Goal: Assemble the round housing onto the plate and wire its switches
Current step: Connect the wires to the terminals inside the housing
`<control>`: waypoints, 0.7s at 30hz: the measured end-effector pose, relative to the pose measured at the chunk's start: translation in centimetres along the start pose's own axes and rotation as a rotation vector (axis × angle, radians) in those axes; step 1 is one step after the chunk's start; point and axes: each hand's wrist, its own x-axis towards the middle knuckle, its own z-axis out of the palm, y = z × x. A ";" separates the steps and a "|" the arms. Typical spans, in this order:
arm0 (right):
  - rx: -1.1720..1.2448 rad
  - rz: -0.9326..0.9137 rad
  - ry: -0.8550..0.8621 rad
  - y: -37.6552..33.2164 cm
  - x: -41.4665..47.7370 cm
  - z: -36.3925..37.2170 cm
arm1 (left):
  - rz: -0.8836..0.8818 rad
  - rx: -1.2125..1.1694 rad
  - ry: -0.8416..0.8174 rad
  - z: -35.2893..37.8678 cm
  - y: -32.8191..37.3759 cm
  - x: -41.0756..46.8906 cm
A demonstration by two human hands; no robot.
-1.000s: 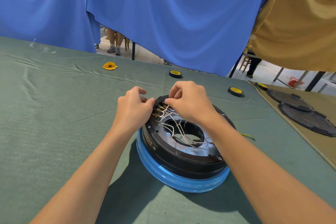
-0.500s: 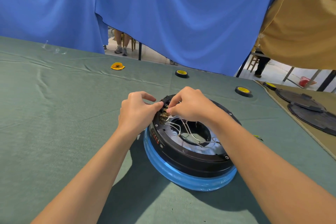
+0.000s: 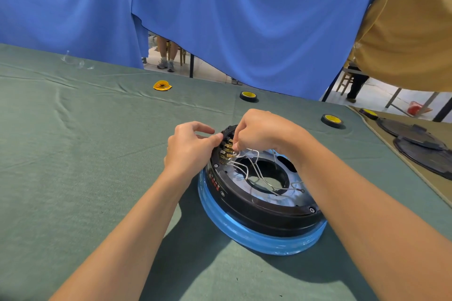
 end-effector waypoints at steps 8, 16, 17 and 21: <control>-0.063 -0.016 -0.051 -0.7 0.2 -0.6 | -0.004 -0.010 -0.004 0.1 -0.1 0.0; -0.127 -0.017 -0.099 -1.3 0.4 -0.8 | -0.013 -0.016 -0.012 0.0 -0.1 0.0; -0.119 -0.015 -0.099 -1.3 0.3 -0.8 | -0.013 -0.017 -0.010 0.0 -0.1 0.0; -0.055 0.003 -0.079 -1.1 0.1 -0.5 | -0.011 -0.016 -0.001 0.1 -0.2 0.0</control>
